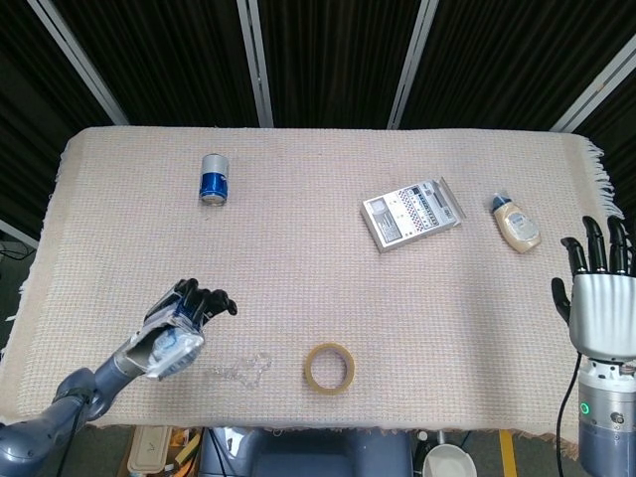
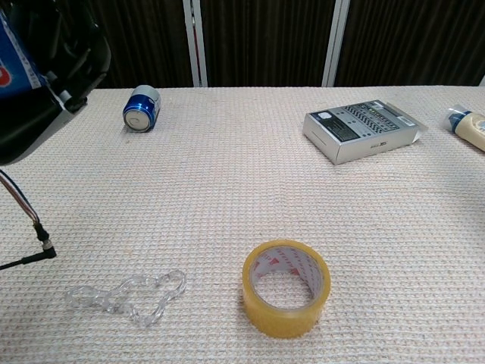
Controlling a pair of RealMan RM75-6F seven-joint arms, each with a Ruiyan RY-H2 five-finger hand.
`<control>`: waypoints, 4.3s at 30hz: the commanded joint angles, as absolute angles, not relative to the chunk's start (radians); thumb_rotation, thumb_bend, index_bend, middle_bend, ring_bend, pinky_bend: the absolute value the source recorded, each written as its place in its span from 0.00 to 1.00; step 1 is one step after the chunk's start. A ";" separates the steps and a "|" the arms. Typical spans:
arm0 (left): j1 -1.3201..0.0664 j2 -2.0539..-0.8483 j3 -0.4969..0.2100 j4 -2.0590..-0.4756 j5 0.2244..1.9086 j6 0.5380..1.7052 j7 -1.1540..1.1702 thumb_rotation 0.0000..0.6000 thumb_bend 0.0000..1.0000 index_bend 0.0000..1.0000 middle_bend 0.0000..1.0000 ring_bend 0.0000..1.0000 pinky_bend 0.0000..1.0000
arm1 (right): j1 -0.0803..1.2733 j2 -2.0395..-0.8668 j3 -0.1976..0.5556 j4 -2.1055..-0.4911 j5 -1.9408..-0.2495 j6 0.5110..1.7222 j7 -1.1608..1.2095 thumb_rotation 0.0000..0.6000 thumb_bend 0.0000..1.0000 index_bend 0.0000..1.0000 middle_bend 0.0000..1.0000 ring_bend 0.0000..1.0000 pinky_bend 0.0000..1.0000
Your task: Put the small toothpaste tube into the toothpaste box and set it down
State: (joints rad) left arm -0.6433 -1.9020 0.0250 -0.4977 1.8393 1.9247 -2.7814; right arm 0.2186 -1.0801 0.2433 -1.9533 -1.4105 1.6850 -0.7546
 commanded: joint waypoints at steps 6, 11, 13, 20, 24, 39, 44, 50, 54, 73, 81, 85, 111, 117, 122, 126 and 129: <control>-0.652 -1.911 0.067 -0.476 1.836 1.934 -2.754 1.00 0.34 0.49 0.44 0.25 0.25 | 0.219 -1.082 0.247 -1.956 -1.405 1.677 -0.761 1.00 0.26 0.36 0.20 0.12 0.00; -0.667 -1.903 0.094 -0.491 1.845 1.940 -2.722 1.00 0.34 0.49 0.45 0.25 0.25 | 0.215 -1.076 0.246 -1.956 -1.406 1.675 -0.767 1.00 0.26 0.36 0.20 0.12 0.00; -0.667 -1.904 0.091 -0.493 1.837 1.958 -2.726 1.00 0.33 0.49 0.45 0.25 0.25 | 0.214 -1.077 0.245 -1.955 -1.405 1.674 -0.770 1.00 0.26 0.36 0.20 0.12 0.00; -0.658 -1.914 0.068 -0.496 1.811 2.063 -2.764 1.00 0.33 0.51 0.49 0.28 0.26 | 0.208 -1.077 0.246 -1.951 -1.393 1.672 -0.768 1.00 0.26 0.36 0.20 0.12 0.00; -0.651 -1.937 0.055 -0.472 1.791 2.109 -2.805 1.00 0.33 0.51 0.50 0.28 0.26 | 0.208 -1.077 0.246 -1.956 -1.397 1.672 -0.775 1.00 0.26 0.36 0.20 0.12 0.00; -0.629 -1.918 0.052 -0.520 1.724 2.008 -2.808 1.00 0.31 0.45 0.35 0.24 0.27 | 0.208 -1.094 0.244 -1.944 -1.375 1.657 -0.781 1.00 0.26 0.37 0.20 0.12 0.00; -0.633 -1.904 0.070 -0.520 1.743 1.996 -2.772 1.00 0.31 0.38 0.37 0.24 0.27 | 0.207 -1.098 0.239 -1.934 -1.373 1.653 -0.789 1.00 0.26 0.38 0.20 0.12 0.00; -0.617 -1.893 0.032 -0.552 1.696 1.997 -2.825 1.00 0.31 0.41 0.44 0.24 0.26 | 0.203 -1.098 0.237 -1.924 -1.364 1.650 -0.780 1.00 0.26 0.38 0.20 0.12 0.00; -0.619 -1.881 0.040 -0.556 1.704 1.980 -2.815 1.00 0.34 0.49 0.52 0.29 0.29 | 0.201 -1.098 0.238 -1.921 -1.356 1.648 -0.771 1.00 0.26 0.39 0.20 0.12 0.00; -0.625 -1.486 0.039 -1.320 1.497 1.391 -1.706 1.00 0.47 0.59 0.64 0.31 0.31 | 0.172 -1.073 0.219 -1.909 -1.358 1.649 -0.716 1.00 0.26 0.39 0.20 0.14 0.00; -0.633 -1.372 0.025 -1.479 1.460 1.253 -1.502 1.00 0.46 0.57 0.61 0.28 0.31 | 0.171 -1.074 0.220 -1.903 -1.361 1.647 -0.696 1.00 0.26 0.40 0.20 0.14 0.00; -0.620 -1.356 0.023 -1.505 1.452 1.218 -1.459 1.00 0.46 0.56 0.60 0.27 0.31 | 0.165 -1.075 0.217 -1.894 -1.367 1.653 -0.680 1.00 0.26 0.40 0.20 0.14 0.00; -0.536 -1.607 -0.010 -1.302 1.362 1.111 -0.956 1.00 0.46 0.56 0.58 0.25 0.31 | 0.139 -1.094 0.218 -1.805 -1.371 1.657 -0.523 1.00 0.26 0.40 0.20 0.14 0.00; -0.511 -1.666 -0.019 -1.245 1.369 1.108 -0.951 1.00 0.46 0.56 0.58 0.25 0.31 | 0.127 -1.102 0.215 -1.768 -1.371 1.662 -0.482 1.00 0.26 0.41 0.20 0.14 0.00; -0.499 -1.709 -0.030 -1.181 1.380 1.114 -0.911 1.00 0.46 0.56 0.57 0.25 0.30 | 0.123 -1.105 0.215 -1.747 -1.362 1.655 -0.467 1.00 0.26 0.41 0.20 0.14 0.00; -0.525 -1.736 -0.069 -1.149 1.379 1.103 -0.836 1.00 0.46 0.52 0.52 0.21 0.27 | 0.121 -1.108 0.216 -1.738 -1.352 1.649 -0.459 1.00 0.26 0.41 0.20 0.14 0.00; -0.566 -1.741 -0.106 -1.137 1.354 1.051 -0.744 1.00 0.39 0.41 0.39 0.12 0.18 | 0.122 -1.107 0.219 -1.739 -1.346 1.644 -0.461 1.00 0.26 0.41 0.20 0.14 0.00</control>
State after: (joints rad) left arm -0.5256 -1.7285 -0.0671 -1.1514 1.3700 1.0904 -0.8243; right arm 0.1222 -1.1071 0.2188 -1.7388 -1.3463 1.6443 -0.4606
